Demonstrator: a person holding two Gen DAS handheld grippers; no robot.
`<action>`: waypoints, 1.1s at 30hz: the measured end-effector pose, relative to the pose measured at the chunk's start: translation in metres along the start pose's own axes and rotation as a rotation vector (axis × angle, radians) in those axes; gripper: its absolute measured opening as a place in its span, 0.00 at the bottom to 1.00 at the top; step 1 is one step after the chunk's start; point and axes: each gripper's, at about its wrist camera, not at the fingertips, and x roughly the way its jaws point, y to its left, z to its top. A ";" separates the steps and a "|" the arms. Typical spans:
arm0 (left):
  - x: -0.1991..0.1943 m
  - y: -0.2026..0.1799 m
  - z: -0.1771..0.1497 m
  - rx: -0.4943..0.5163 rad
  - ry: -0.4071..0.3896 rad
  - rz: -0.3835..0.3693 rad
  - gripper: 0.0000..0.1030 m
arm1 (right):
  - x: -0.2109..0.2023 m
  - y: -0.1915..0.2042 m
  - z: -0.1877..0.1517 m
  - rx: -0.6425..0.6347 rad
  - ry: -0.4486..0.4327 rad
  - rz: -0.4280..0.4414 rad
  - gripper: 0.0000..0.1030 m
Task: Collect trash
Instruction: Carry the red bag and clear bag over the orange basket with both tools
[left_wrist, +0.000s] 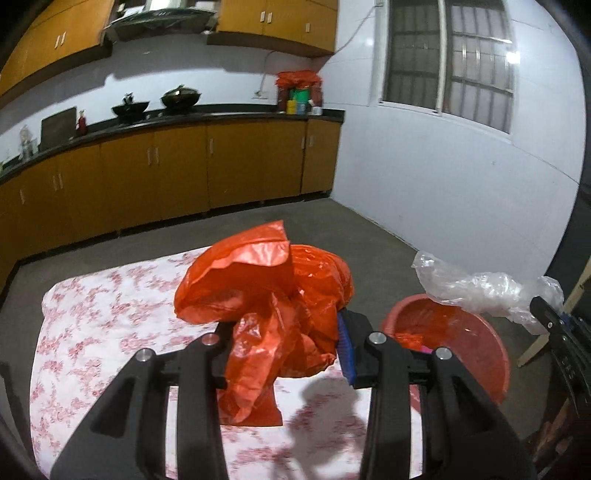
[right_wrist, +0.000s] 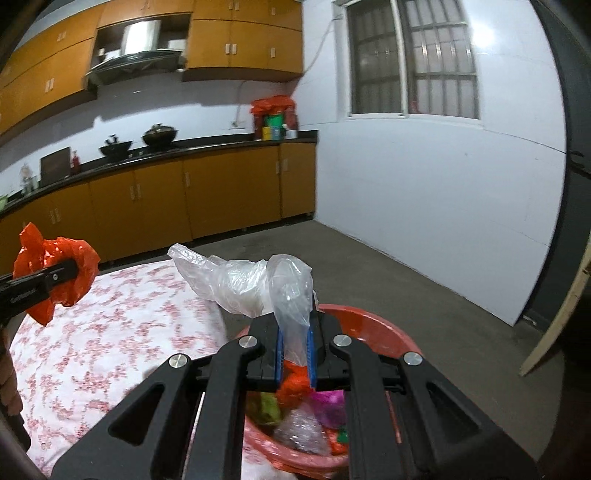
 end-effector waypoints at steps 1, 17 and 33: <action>0.000 -0.004 -0.001 0.004 0.001 -0.008 0.37 | -0.002 -0.004 -0.001 0.004 0.000 -0.009 0.10; 0.019 -0.071 -0.012 0.088 0.036 -0.101 0.37 | 0.000 -0.048 -0.012 0.086 0.017 -0.114 0.10; 0.055 -0.108 -0.023 0.100 0.097 -0.233 0.37 | 0.015 -0.065 -0.022 0.151 0.047 -0.168 0.10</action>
